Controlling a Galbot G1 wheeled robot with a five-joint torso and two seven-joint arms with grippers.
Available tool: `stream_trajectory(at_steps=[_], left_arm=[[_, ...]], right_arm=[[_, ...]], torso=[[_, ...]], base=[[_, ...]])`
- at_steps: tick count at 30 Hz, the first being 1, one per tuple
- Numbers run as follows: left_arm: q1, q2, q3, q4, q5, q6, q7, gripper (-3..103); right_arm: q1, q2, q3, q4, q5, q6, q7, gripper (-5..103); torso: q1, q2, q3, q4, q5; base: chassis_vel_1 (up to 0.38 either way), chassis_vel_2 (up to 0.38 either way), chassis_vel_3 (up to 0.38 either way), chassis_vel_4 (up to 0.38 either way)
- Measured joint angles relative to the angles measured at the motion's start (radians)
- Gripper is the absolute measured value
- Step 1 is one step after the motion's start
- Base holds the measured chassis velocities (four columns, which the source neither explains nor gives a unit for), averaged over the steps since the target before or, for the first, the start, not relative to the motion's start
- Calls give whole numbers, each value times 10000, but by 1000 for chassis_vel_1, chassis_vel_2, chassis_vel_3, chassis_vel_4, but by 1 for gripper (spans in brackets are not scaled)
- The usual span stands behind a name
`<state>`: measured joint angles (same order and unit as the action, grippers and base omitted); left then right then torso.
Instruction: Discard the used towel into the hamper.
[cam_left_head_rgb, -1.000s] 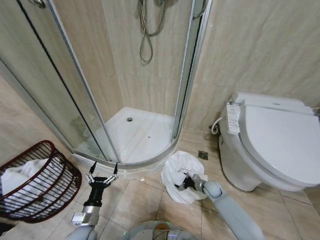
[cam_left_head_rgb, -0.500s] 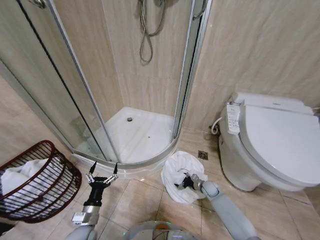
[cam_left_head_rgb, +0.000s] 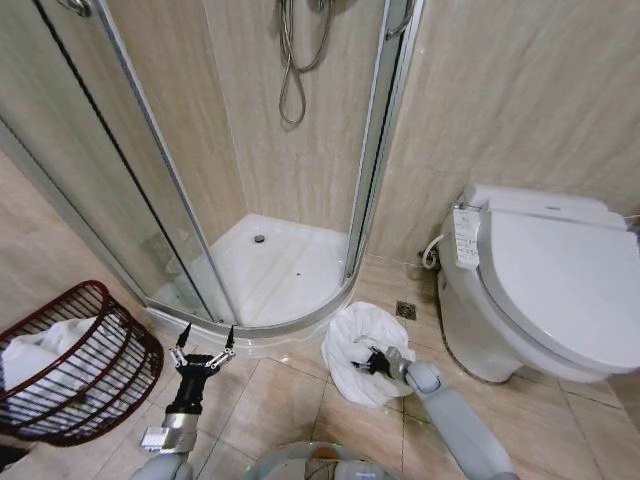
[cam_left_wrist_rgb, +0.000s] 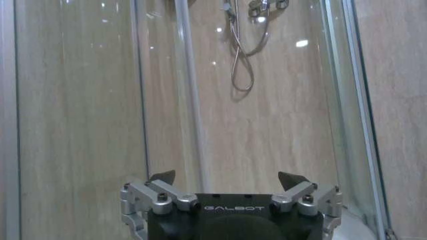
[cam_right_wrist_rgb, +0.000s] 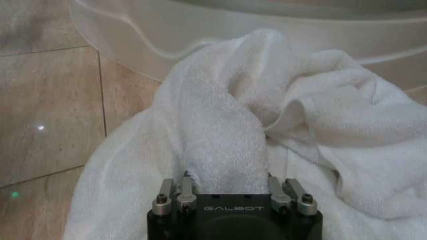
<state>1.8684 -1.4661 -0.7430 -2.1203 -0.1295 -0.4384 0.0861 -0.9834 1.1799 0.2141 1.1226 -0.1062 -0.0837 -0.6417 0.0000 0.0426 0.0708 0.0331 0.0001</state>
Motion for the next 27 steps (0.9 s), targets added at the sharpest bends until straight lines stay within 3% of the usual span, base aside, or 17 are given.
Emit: stream_trajectory(at_steps=[6,8,10,13,14,16,17,21,27], left_arm=[[38,-74,24,-39,53,0,6,100],[43,-125,52,-46,73,-21,5,100],[41,-156,72,-46,74,-30,-1,100],[29,-252,227,-45,100,-53,-70,100],[29,-252,227,-45,100,-53,-70,100],[55,-290,346,-64,172,-97,-112,100],[55,-290,346,-64,172,-97,-112,100],[275,-298,481,-220,237,-258,-184,100],[483,-302,572,-342,369,-431,-301,100]], right_arm=[[9,125,247,-205,-44,245,108,37],[-91,182,342,-136,-38,409,564,30],[-187,242,433,-9,-41,417,927,30],[-463,552,782,346,248,485,2236,19],[-463,552,782,346,248,485,2236,19],[-638,818,945,591,571,711,3260,14],[-638,818,945,591,571,711,3260,14],[-1179,1424,1137,1801,1399,1524,5754,13],[-1768,1716,1305,3402,1135,2624,7074,13]], torso=[[0,0,0,0,0],[0,0,0,0,0],[0,0,1,-1,-1],[0,0,0,-1,-3],[0,0,0,-1,-3],[0,0,1,-1,1],[0,0,1,-1,1],[0,0,0,1,0],[0,0,0,0,-1]], base=[[0,0,0,0],[0,0,0,0],[0,0,0,0],[0,0,0,0],[0,0,0,0],[0,0,0,0],[0,0,0,0],[0,0,0,0],[0,0,0,0]])
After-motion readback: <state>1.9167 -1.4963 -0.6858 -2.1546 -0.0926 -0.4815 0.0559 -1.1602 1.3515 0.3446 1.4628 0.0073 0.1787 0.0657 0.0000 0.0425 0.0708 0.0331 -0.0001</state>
